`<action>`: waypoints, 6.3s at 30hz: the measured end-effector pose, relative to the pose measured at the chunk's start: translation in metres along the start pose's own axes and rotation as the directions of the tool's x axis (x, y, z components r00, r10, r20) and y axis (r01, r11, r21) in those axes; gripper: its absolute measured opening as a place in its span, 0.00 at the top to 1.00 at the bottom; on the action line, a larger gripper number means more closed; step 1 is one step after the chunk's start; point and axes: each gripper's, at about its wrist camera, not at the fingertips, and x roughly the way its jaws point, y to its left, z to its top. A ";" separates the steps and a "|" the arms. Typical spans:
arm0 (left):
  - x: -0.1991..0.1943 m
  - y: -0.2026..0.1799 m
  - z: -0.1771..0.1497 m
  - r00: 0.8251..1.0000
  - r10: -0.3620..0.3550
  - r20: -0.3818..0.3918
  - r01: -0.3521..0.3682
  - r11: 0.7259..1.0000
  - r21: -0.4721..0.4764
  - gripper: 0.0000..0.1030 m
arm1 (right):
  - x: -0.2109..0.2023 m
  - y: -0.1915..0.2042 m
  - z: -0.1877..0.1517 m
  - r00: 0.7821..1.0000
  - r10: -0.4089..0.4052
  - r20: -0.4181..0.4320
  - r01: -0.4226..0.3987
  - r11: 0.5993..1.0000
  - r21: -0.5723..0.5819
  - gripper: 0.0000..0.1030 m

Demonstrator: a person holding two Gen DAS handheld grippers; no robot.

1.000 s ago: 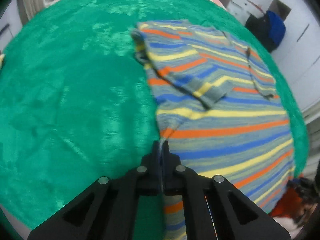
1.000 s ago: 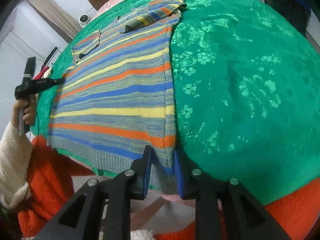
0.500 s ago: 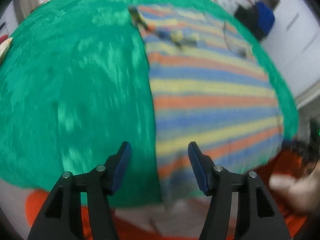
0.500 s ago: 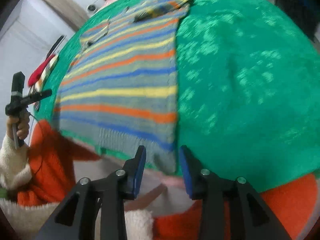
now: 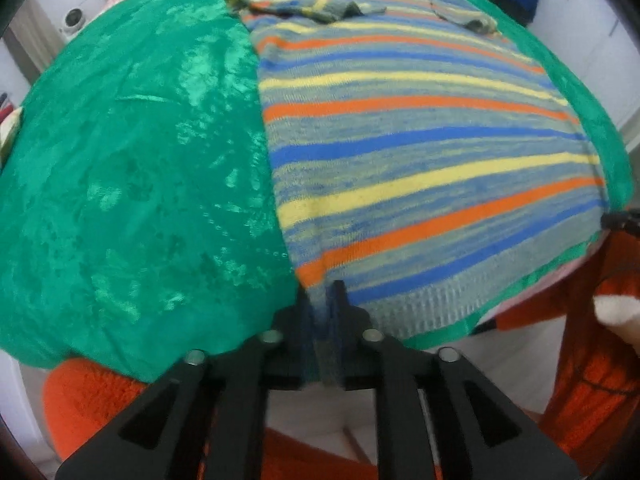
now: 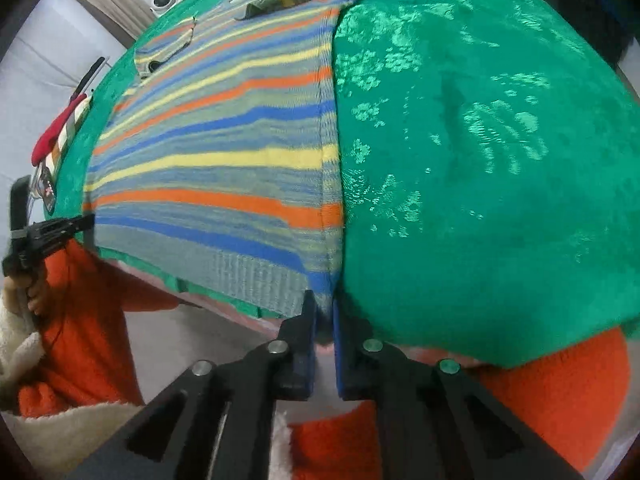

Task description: Fold small clothes

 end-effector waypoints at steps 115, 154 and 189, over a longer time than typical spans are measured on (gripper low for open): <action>0.027 0.283 0.124 0.947 0.067 0.314 0.249 0.463 -0.850 0.96 | -0.033 -0.058 0.044 0.765 -0.302 0.568 0.174 0.947 0.269 0.20; 0.016 0.225 0.127 0.953 0.210 0.220 -0.001 0.725 -0.689 0.20 | -0.014 -0.046 0.047 0.749 -0.350 0.563 0.267 0.936 0.228 0.06; 0.082 0.137 0.143 0.910 0.350 0.221 -0.206 0.846 -0.491 0.00 | -0.010 -0.042 0.047 0.738 -0.363 0.569 0.291 0.932 0.216 0.01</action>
